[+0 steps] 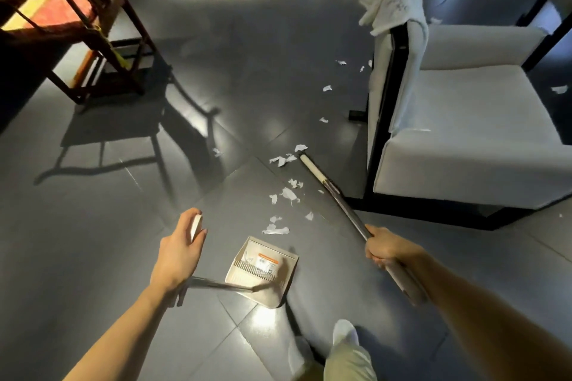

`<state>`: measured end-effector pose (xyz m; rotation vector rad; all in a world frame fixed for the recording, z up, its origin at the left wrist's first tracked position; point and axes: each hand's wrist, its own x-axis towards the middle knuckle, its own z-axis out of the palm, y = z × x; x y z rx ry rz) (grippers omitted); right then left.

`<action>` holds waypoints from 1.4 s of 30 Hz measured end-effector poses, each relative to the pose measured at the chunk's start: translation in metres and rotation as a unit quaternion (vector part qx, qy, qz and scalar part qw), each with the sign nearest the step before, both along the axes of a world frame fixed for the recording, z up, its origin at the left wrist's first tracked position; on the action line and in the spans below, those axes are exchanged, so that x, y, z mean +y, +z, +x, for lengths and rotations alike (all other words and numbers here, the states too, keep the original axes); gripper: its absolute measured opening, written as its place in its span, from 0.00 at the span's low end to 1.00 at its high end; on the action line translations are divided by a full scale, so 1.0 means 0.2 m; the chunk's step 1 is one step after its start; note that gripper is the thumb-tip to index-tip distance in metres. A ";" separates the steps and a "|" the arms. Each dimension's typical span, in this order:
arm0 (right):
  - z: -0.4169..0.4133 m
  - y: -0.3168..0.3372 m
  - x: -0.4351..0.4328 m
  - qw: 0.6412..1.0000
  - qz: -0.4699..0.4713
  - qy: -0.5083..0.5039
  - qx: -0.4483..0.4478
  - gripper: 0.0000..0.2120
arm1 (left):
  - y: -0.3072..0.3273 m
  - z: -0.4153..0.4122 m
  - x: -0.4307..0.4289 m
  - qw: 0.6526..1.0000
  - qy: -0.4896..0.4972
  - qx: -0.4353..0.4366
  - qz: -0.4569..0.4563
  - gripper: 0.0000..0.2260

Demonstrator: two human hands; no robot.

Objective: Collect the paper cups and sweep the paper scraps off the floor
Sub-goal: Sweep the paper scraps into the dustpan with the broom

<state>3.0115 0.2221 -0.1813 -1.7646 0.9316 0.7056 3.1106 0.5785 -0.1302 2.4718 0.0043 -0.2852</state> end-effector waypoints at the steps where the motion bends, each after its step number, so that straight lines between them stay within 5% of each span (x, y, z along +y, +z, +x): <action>1: 0.05 -0.03 -0.01 1.000 0.000 0.010 0.011 0.28 | 0.00 0.05 -0.01 1.000 0.001 0.003 0.005 0.10; 8: 0.36 -0.09 0.04 0.995 0.076 0.062 0.028 0.22 | -0.04 0.33 -0.15 1.000 0.012 0.004 0.015 0.12; 13: 0.40 0.01 0.10 0.973 0.147 0.128 0.121 0.34 | -0.02 0.46 -0.29 0.999 0.026 0.010 0.020 0.11; 16: 0.42 0.11 0.12 0.954 0.196 0.171 0.147 0.29 | -0.01 0.47 -0.34 0.999 0.025 0.009 0.023 0.11; 27: 0.49 0.35 0.08 0.965 0.096 0.226 0.096 0.25 | -0.01 0.30 -0.18 0.996 0.083 0.021 -0.023 0.11; 42: 0.82 0.00 0.40 0.984 0.000 0.154 0.094 0.09 | 0.06 0.02 0.31 0.986 0.168 0.001 -0.004 0.11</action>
